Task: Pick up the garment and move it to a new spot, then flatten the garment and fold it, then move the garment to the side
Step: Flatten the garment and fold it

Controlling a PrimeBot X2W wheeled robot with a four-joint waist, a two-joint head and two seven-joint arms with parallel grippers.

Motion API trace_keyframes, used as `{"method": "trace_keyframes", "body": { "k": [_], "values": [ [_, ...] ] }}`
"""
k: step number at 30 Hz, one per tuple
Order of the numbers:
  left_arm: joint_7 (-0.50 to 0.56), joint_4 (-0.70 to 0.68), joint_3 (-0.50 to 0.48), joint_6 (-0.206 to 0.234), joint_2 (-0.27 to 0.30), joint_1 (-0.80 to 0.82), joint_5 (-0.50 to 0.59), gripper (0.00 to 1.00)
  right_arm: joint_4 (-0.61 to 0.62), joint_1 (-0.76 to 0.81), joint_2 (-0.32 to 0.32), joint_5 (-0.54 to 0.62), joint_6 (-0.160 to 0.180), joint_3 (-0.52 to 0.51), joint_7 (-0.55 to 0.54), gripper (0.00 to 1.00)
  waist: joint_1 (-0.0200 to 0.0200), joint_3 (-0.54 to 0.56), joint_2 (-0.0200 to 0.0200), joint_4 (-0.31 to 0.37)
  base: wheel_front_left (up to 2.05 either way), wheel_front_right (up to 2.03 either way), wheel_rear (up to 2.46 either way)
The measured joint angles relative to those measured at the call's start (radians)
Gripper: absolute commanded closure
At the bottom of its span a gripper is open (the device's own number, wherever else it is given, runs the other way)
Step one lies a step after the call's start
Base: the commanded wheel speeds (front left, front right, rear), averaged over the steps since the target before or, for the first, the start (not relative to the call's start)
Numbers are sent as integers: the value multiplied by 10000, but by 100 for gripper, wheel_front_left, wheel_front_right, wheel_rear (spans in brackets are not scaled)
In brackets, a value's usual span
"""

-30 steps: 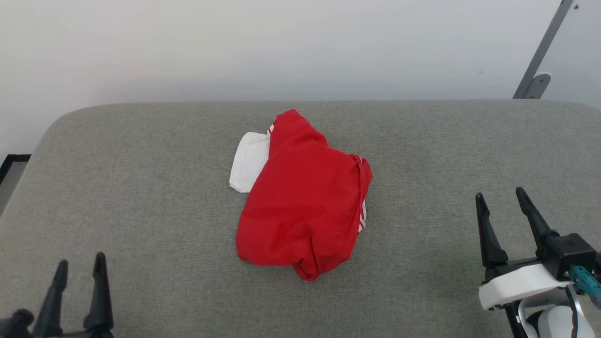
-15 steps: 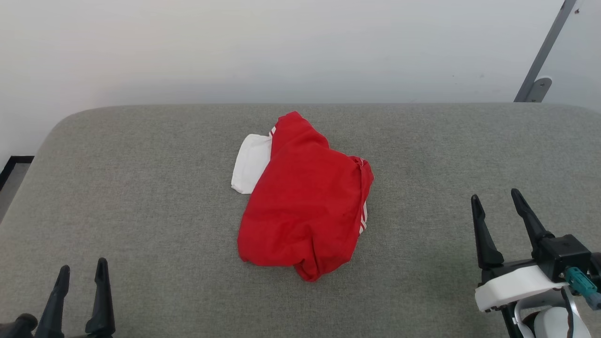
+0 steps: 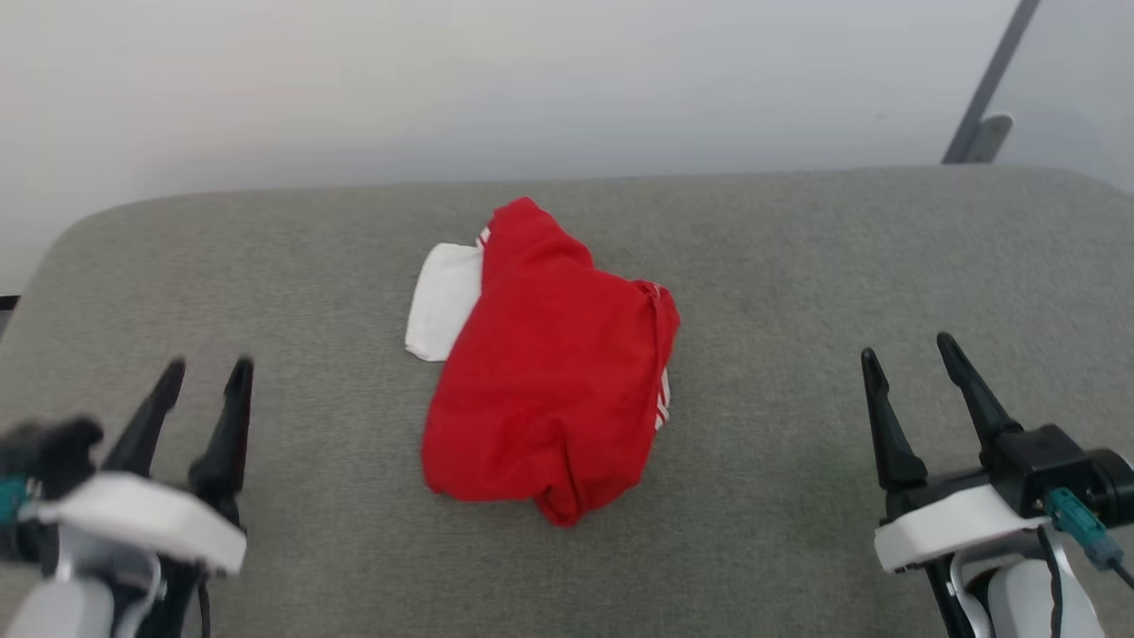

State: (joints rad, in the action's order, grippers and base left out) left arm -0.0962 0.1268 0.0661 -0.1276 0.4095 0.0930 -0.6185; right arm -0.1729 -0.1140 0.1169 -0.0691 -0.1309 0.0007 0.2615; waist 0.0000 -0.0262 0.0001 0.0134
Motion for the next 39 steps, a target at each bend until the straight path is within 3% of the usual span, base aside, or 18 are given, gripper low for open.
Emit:
{"method": "trace_keyframes", "body": {
  "k": [11,17,27,31,39],
  "values": [
    [2805,1080,1764,0,1649,3199,-1317,0,142,-654,-52,-8,0,487,0,0,0,-890,0,949,0,0,0],
    [4437,2209,2669,0,2019,4701,-1707,0,291,-945,-155,-31,0,644,0,0,0,-1560,0,1520,0,0,0],
    [6479,4203,3490,59,1881,6387,-1718,0,426,-1283,-245,-79,0,838,0,0,0,-2506,0,2198,0,0,0],
    [7363,5315,3824,376,1668,7101,-1609,0,487,-1483,-299,-75,0,886,0,0,0,-2941,0,2403,0,0,0],
    [7798,6652,4054,554,1356,8077,-1369,0,568,-1795,-347,-12,0,913,0,0,0,-3495,0,2572,0,0,0]
  ]
}}
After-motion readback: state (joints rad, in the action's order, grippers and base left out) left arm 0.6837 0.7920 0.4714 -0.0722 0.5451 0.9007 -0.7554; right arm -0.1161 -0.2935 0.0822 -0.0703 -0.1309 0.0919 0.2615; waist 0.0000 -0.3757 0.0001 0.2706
